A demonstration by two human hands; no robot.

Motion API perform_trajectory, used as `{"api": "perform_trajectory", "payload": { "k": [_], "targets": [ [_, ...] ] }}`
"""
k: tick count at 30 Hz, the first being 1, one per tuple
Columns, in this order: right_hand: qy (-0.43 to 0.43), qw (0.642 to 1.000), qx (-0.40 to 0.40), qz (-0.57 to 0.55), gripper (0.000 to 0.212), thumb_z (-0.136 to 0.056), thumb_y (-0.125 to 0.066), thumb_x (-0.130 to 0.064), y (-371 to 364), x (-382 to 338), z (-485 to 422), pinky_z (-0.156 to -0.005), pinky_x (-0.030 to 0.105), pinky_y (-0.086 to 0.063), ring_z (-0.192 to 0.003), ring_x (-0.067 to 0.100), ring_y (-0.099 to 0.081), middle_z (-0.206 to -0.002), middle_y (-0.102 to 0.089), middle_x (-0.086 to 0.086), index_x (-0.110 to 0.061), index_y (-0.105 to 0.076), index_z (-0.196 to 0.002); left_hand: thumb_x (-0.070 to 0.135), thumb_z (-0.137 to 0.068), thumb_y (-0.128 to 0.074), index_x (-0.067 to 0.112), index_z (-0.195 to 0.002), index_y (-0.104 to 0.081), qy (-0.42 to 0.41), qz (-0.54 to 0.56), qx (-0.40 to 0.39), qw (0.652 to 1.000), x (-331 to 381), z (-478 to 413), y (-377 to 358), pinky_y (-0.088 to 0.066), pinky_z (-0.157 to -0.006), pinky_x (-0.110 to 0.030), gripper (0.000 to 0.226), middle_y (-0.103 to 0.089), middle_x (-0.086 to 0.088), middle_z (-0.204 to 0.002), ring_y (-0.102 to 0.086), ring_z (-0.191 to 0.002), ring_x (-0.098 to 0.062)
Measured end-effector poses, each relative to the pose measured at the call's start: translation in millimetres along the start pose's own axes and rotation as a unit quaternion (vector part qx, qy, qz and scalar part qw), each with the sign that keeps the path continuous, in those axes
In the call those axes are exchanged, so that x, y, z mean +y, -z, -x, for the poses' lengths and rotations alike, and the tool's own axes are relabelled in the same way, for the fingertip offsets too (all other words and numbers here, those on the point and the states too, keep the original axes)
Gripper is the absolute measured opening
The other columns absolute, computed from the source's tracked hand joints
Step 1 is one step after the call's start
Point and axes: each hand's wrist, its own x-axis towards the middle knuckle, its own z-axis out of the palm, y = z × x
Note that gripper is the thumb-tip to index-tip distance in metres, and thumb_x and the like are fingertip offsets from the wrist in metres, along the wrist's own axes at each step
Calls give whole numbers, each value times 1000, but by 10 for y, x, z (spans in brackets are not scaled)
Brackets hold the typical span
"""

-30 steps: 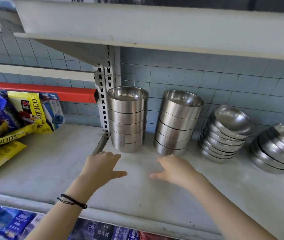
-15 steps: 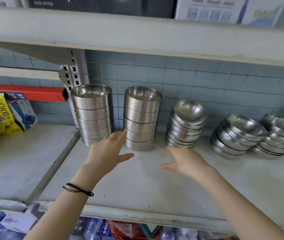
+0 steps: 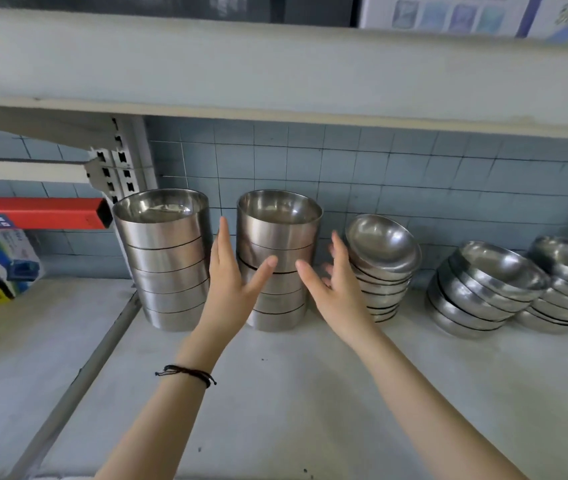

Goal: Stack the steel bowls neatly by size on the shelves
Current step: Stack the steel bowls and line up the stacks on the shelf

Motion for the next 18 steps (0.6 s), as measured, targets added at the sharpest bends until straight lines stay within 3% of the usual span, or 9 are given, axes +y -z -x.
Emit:
{"api": "perform_trajectory", "payload": {
  "k": [2,3,4,6,7,9,11,14,18],
  "targets": [
    [9,1000,14,-15,95,-89,-63,-51,-53,-5,-57,-123,41,-20,-151,11,-14,-165,-9,-5,-21,-4,-157,50,-84,-64,18,-154,0,11,46,10,999,29,-64,-31,-13,-120,-26,100,-10,12,-157,-10,-143,2],
    [15,999,16,-26,95,-90,-63,-50,-75,-8,-83,-123,39,-18,-151,7,-11,-165,-8,-7,-21,-3,-157,43,-87,-64,17,-154,-1,17,64,13,998,50,-94,-47,-21,-118,-23,95,-22,11,-154,-21,-139,7],
    [18,999,17,-40,96,-89,-64,-51,-92,-12,-109,-124,38,-17,-150,4,-10,-165,-8,-9,-22,-3,-157,33,-91,-62,14,-154,-2,20,74,18,997,70,-116,-72,-30,-109,-13,89,-37,16,-139,-33,-124,20],
    [18,997,26,-66,104,-80,-64,-65,-120,-17,-158,-123,39,-21,-149,3,-16,-164,-16,-9,-26,-6,-157,17,-95,-56,8,-153,-4,27,86,33,995,75,-145,-143,-33,-84,4,78,-38,28,-103,-40,-86,36],
    [18,996,31,-77,106,-76,-64,-70,-139,-7,-185,-122,40,-23,-148,4,-20,-162,-21,-8,-28,-9,-156,16,-96,-55,7,-152,-5,24,91,37,995,63,-150,-176,-30,-81,7,76,-39,28,-104,-38,-84,38],
    [20,994,37,-98,105,-74,-65,-70,-180,6,-224,-121,41,-26,-147,4,-25,-159,-29,-8,-28,-13,-156,31,-94,-58,9,-153,-5,15,96,42,994,39,-160,-206,-24,-97,4,82,-40,13,-142,-28,-114,35],
    [18,992,38,-119,104,-74,-65,-67,-212,6,-246,-121,40,-26,-146,2,-25,-159,-28,-11,-29,-14,-156,52,-87,-61,14,-154,-6,11,86,45,995,27,-161,-220,-17,-117,-15,94,-18,5,-160,-15,-142,9],
    [19,988,29,-152,99,-80,-66,-57,-241,2,-264,-122,35,-24,-145,-2,-24,-160,-25,-14,-29,-10,-156,57,-80,-58,15,-154,-7,6,74,48,996,-29,-168,-257,-15,-121,-30,100,-14,6,-161,-12,-147,-4],
    [20,983,-9,-180,83,-93,-64,-35,-248,66,-301,-116,20,-29,-139,-8,-32,-157,-32,-14,-27,-13,-157,55,-80,-60,17,-154,-2,1,70,38,997,-111,-174,-273,-14,-121,-29,101,-10,6,-162,-9,-147,-3]
  ]
}}
